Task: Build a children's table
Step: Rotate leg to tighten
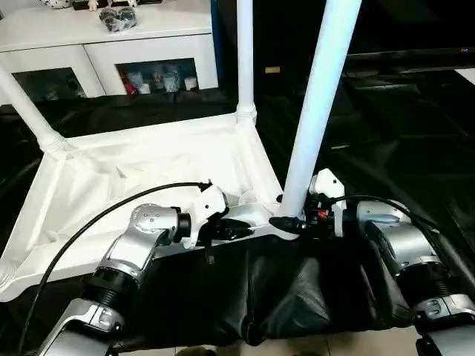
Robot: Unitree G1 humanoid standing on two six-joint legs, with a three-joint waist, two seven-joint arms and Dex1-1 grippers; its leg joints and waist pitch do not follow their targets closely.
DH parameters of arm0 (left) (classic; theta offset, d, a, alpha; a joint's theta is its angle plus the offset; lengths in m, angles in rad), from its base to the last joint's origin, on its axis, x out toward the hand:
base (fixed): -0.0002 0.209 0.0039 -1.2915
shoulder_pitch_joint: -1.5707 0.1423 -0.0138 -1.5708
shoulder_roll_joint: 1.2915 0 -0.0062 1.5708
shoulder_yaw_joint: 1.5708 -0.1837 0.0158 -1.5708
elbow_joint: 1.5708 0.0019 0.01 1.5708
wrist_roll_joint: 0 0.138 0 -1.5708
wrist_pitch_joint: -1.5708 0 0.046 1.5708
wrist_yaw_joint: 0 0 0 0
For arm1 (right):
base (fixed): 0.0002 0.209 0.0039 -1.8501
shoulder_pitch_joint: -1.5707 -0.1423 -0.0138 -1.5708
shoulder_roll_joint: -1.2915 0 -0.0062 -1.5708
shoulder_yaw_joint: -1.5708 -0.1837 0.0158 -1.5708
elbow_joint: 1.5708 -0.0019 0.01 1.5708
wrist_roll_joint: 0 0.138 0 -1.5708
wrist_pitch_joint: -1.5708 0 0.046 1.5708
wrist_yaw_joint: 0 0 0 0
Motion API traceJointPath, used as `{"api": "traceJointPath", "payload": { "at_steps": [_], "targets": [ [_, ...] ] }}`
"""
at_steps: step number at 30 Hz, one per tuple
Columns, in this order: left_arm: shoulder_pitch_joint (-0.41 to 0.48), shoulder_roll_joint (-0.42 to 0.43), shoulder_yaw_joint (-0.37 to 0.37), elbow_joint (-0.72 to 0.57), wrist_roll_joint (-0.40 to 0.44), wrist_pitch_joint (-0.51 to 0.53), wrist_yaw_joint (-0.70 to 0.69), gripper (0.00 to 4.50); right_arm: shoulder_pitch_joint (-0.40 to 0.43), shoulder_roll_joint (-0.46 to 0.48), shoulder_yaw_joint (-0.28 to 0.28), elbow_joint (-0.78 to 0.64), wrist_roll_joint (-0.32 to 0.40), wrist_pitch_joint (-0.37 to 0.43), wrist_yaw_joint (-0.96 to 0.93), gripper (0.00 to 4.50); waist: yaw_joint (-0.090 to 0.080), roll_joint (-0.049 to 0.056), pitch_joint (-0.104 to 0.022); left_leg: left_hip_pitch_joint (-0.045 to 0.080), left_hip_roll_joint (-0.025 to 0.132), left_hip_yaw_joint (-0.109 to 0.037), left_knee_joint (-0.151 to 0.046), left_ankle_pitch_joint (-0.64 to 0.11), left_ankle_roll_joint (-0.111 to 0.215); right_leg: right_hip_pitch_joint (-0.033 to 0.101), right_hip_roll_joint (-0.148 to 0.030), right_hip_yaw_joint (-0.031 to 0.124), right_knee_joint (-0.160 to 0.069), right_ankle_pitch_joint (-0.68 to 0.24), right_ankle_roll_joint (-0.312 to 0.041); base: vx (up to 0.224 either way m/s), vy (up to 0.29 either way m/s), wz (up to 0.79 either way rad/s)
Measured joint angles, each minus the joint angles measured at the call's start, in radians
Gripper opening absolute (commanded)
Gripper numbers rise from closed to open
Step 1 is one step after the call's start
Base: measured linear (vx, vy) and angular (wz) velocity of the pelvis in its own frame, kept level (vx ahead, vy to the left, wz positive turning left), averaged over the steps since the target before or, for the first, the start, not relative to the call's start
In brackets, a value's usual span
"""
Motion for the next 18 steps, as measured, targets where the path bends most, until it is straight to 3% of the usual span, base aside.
{"api": "traceJointPath", "payload": {
  "at_steps": [11,18],
  "targets": [
    [0.000,-0.012,-0.001,0.006,0.006,-0.001,0.041,0.00,0.003,0.020,-0.001,-0.001,-0.014,0.002,-0.058,2.63,-0.003,0.000,0.000,0.000,0.000,0.000,0.002,0.000,0.000,0.000,0.000,0.000,0.001,0.000,0.000,0.000,0.000,0.00],
    [-0.099,-0.152,0.014,0.138,0.093,0.025,0.338,0.00,-0.072,0.227,-0.124,0.147,-0.060,0.009,-0.617,2.62,-0.029,-0.002,-0.001,0.004,-0.001,0.000,0.003,0.000,0.000,0.004,0.000,0.002,0.001,0.001,-0.002,0.000,0.000,0.00]
  ]
}}
